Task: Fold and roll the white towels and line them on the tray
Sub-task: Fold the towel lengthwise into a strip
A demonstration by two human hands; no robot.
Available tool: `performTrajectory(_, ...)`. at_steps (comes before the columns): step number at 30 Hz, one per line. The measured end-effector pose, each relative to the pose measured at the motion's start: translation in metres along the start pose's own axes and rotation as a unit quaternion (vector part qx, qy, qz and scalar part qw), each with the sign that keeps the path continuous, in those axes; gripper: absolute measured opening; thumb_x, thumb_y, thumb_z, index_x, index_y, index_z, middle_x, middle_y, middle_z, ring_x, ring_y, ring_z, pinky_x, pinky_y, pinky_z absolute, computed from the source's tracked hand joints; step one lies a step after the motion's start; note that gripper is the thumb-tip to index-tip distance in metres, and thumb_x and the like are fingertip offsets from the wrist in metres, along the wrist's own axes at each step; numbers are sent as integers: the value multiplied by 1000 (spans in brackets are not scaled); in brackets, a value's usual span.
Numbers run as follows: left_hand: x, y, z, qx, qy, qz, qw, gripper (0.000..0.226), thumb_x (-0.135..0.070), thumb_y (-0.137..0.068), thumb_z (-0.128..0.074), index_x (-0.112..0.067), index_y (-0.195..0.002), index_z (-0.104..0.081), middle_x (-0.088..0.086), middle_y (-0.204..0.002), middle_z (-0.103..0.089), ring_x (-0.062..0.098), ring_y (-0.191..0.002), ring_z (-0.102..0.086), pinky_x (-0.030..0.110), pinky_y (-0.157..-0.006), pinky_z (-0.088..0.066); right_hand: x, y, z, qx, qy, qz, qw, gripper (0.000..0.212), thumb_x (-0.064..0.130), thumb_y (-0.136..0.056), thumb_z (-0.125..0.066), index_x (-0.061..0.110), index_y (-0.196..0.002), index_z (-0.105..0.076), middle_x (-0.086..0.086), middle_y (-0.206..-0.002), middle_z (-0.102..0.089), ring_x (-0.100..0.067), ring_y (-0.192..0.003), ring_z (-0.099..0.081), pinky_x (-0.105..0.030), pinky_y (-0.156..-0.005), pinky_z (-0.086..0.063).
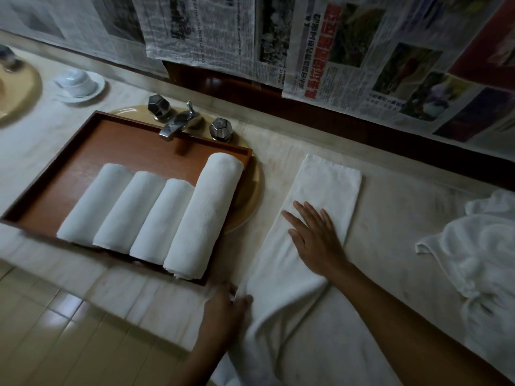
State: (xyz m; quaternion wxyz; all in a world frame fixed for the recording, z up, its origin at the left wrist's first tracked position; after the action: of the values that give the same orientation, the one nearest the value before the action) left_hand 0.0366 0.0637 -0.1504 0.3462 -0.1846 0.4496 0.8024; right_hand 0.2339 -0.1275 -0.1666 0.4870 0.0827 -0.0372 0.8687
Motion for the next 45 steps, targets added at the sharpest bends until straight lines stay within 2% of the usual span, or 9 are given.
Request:
performTrajectory(7,-2,6,0,-41,-7,-13,999,24,-36,-95,-69,-26,-104,-49,-7,-99,-53,13,-89,-58,29,-74,-48,15,4,3,12,-6,-24,1000,51,44,-105,-36,37,-156,-34,-3,-169,-17,-25,-157,-7,-62,-122,-16)
performTrajectory(12,-15,16,-2,-66,-19,-92,993,16,-28,-96,-65,-17,-86,-61,-2,-79,-60,8,-65,-56,25,-58,-45,40,36,-8,91,-66,-23,993,56,47,-106,-42,39,-159,-25,3,-171,-2,-21,-158,5,-56,-124,-3)
performTrajectory(14,-20,22,-15,-3,109,-63,992,9,-25,-98,-62,-17,-98,-66,4,-91,-68,17,-78,-67,32,-70,-57,38,38,-12,99,-56,-17,993,57,50,-106,-37,41,-160,-20,5,-171,2,-20,-157,8,-56,-123,-2)
performTrajectory(18,-16,47,-50,201,346,88,912,25,-8,-96,-61,-6,-120,-64,14,-102,-75,26,-86,-74,35,-76,-61,34,37,-14,111,-45,-6,993,58,53,-106,-32,45,-160,-12,8,-171,7,-17,-157,11,-53,-124,1)
performTrajectory(23,23,53,-36,165,236,86,954,29,-25,-90,-64,-16,-118,-66,9,-105,-73,23,-92,-72,40,-90,-61,33,40,-13,98,-33,-2,995,57,54,-107,-29,45,-160,-11,8,-171,5,-17,-157,9,-53,-125,-1)
performTrajectory(27,51,56,-5,-39,71,30,996,10,-33,-96,-59,-25,-102,-60,3,-91,-70,20,-79,-71,38,-69,-62,34,42,-14,50,-2,4,999,56,56,-106,-22,43,-160,-17,5,-172,-4,-20,-158,0,-55,-124,-8)
performTrajectory(30,57,61,-2,-100,-1,2,995,13,-38,-96,-62,-26,-97,-58,-3,-80,-69,12,-70,-67,29,-56,-56,34,44,-17,28,5,9,1000,59,58,-104,-15,42,-160,-21,3,-171,-10,-21,-158,-6,-56,-123,-12)
performTrajectory(37,52,57,-8,-89,0,6,996,13,-35,-96,-64,-23,-101,-60,-2,-86,-68,9,-69,-66,17,-47,-48,68,61,-2,-17,-28,22,999,52,36,-102,-49,27,-153,-43,-14,-167,-24,-35,-156,-13,-63,-122,-14)
performTrajectory(45,55,69,-6,-13,18,-28,999,8,-23,-96,-61,-24,-88,-60,-7,-84,-62,4,-70,-58,15,-54,-41,106,123,-27,-8,15,71,997,57,50,-106,-31,34,-161,-24,-3,-171,-14,-25,-158,-5,-57,-123,-13)
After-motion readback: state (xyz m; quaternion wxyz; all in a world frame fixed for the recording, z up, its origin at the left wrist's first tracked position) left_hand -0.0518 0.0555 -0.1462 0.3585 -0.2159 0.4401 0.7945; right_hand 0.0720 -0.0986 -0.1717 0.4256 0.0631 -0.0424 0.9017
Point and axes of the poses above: each hand's wrist, its own y-axis away from the middle knuckle, its own z-axis out of the back of the hand, x = y × z, the point moved 7 cm from there along -y, towards the middle knuckle
